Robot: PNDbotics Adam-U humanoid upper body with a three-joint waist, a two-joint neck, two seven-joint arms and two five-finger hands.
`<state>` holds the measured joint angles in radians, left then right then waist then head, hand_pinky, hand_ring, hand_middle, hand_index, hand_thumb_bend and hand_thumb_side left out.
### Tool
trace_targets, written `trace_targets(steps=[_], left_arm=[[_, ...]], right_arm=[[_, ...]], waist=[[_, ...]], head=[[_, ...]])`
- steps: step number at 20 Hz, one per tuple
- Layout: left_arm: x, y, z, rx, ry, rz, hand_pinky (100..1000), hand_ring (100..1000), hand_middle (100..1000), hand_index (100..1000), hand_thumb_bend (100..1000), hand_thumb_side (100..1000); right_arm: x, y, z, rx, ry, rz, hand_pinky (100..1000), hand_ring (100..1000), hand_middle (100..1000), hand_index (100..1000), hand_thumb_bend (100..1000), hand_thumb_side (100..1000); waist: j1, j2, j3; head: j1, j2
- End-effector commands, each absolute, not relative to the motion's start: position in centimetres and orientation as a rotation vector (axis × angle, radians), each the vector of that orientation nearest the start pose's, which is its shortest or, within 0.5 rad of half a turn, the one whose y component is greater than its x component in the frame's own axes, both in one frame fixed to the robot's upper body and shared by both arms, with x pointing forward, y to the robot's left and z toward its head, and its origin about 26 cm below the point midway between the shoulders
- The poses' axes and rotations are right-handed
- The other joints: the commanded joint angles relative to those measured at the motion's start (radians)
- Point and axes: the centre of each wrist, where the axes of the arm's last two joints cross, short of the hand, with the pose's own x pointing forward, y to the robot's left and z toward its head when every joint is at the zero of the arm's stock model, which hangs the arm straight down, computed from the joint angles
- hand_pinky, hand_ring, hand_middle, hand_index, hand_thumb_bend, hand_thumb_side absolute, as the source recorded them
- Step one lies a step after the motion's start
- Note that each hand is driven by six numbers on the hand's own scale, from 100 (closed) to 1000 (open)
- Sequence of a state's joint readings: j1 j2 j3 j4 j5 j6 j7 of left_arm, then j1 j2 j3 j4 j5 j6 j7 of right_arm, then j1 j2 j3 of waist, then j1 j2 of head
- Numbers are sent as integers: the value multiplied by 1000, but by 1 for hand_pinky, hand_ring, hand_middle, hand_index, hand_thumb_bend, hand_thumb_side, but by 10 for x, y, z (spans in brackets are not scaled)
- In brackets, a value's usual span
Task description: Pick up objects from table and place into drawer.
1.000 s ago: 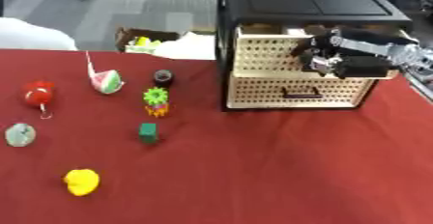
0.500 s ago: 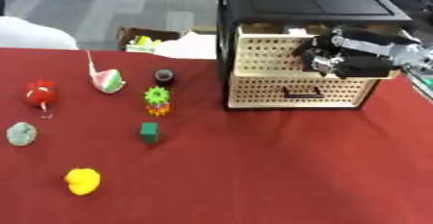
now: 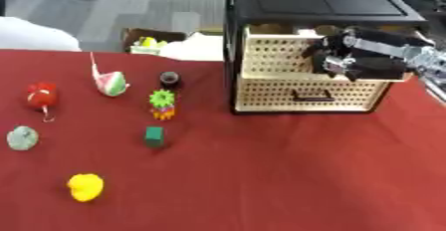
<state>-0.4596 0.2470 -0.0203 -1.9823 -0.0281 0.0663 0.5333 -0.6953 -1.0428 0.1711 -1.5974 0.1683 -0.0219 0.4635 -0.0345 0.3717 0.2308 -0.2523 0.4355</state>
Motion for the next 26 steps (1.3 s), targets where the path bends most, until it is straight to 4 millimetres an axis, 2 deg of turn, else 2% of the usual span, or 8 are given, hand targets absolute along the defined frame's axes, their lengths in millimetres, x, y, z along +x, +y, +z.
trace_targets(steps=[1, 12, 26], left_arm=[[311, 229, 245, 344, -2423, 281, 467, 533, 555, 702, 100, 850], [311, 229, 245, 351, -2421, 286, 467, 532, 555, 701, 100, 852], [310, 230, 243, 355, -2417, 288, 468, 531, 555, 700, 100, 853]], right_arm=[[357, -370, 322, -830, -1585, 1405, 680, 816, 866, 827, 100, 1000], [360, -377, 320, -877, -1573, 1410, 696, 820, 864, 821, 100, 1000], [358, -379, 316, -844, -1548, 1426, 697, 805, 847, 812, 100, 1000]], waist=[[1, -5, 8], [-2, 14, 18], [1, 12, 12]], head=[[3, -21], [2, -48], [3, -37]])
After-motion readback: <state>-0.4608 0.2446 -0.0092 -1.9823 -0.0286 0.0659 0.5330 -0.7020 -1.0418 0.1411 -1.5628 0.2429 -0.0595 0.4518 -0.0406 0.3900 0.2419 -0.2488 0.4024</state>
